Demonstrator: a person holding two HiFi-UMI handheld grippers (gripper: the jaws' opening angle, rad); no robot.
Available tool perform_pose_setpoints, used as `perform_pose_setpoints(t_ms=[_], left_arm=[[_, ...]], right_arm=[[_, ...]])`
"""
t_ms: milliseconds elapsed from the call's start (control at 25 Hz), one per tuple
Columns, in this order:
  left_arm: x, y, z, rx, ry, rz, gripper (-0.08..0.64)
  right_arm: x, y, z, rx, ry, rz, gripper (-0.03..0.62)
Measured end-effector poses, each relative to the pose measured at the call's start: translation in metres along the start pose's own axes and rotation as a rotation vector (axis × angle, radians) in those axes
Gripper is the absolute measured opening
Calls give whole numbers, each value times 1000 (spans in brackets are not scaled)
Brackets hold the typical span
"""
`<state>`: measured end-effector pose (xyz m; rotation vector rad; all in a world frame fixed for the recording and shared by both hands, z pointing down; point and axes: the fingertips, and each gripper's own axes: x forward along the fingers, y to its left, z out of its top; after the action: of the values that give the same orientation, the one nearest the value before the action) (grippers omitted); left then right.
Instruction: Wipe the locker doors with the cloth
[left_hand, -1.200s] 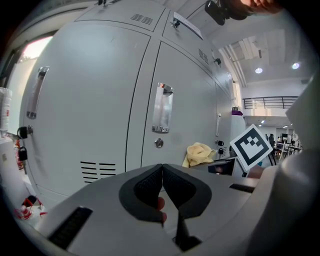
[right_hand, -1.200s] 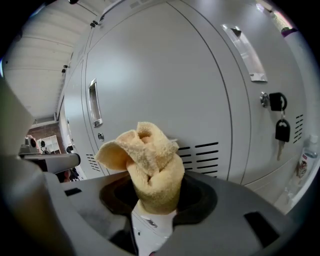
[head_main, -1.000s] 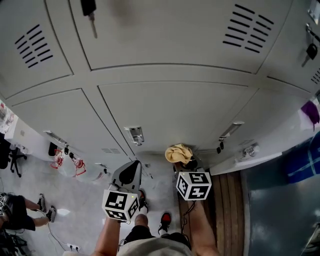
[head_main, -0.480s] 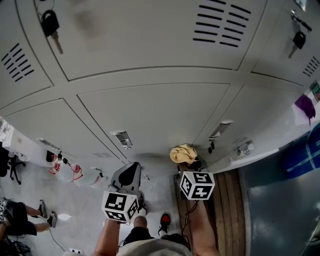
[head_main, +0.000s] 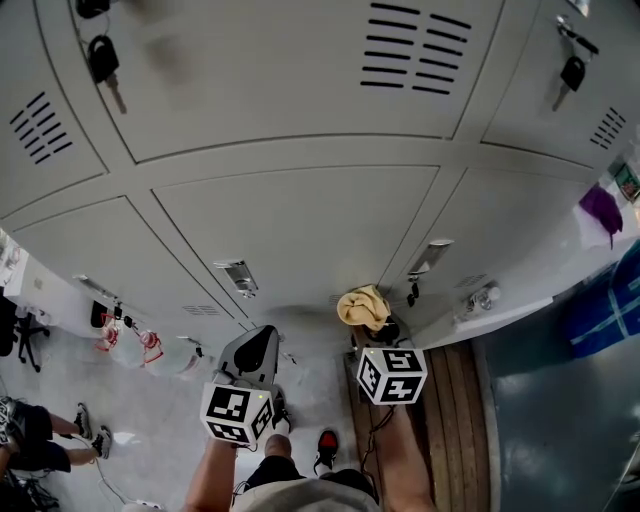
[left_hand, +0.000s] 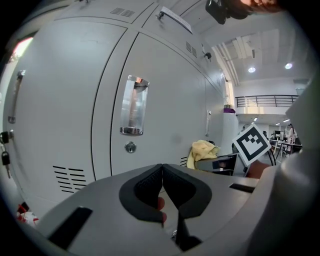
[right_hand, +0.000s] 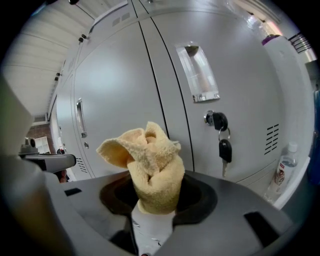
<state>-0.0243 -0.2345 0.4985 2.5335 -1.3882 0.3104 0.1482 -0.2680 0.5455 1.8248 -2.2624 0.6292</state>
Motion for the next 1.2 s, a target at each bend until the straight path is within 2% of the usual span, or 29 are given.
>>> perform_pose_setpoints(t_ms=[560, 840, 1200], left_arm=[[-73, -38, 44, 63, -134, 42, 23], [-118, -61, 43, 85, -170, 74, 23], [-161, -69, 22, 94, -159, 131, 23]], right_arm=[[-113, 36, 48, -139, -175, 60, 183], [-169, 46, 41, -204, -225, 73, 183], [-227, 42, 11, -213, -236, 58, 183]])
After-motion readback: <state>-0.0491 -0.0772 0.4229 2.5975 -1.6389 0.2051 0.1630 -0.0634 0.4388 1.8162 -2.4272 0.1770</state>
